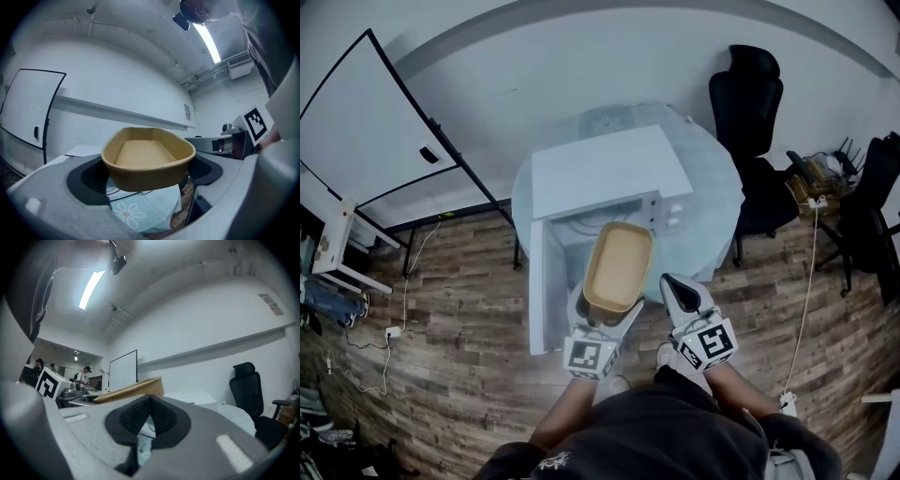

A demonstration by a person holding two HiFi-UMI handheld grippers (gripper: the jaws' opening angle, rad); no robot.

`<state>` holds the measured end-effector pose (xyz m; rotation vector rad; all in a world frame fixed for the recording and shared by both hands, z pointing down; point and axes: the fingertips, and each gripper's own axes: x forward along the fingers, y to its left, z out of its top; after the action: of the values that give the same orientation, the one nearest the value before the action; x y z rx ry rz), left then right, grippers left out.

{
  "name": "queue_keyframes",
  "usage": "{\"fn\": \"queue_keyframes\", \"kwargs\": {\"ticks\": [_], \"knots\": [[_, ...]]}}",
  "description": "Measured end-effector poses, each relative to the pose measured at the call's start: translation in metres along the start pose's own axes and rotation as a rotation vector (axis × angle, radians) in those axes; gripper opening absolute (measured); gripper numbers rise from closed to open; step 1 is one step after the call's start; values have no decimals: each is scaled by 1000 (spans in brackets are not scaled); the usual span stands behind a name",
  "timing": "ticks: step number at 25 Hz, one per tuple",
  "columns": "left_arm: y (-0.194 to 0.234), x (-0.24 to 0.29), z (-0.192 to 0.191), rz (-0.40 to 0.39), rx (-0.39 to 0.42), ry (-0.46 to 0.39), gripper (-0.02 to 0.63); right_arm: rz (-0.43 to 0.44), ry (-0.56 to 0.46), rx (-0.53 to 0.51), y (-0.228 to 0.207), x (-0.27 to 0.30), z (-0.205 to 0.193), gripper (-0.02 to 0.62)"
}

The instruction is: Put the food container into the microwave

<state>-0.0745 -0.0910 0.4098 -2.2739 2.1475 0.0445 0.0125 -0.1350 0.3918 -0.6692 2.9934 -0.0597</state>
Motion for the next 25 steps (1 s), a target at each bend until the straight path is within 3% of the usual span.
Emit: {"fn": "queue_keyframes", "kwargs": {"ticks": [12,25], "knots": [[11,40,-24,187,-3,53,517,146,25,47,-60,40,-20,2],[31,49,-53,358,-12,94,517,302,73,60,-79,77,-49,2]]}}
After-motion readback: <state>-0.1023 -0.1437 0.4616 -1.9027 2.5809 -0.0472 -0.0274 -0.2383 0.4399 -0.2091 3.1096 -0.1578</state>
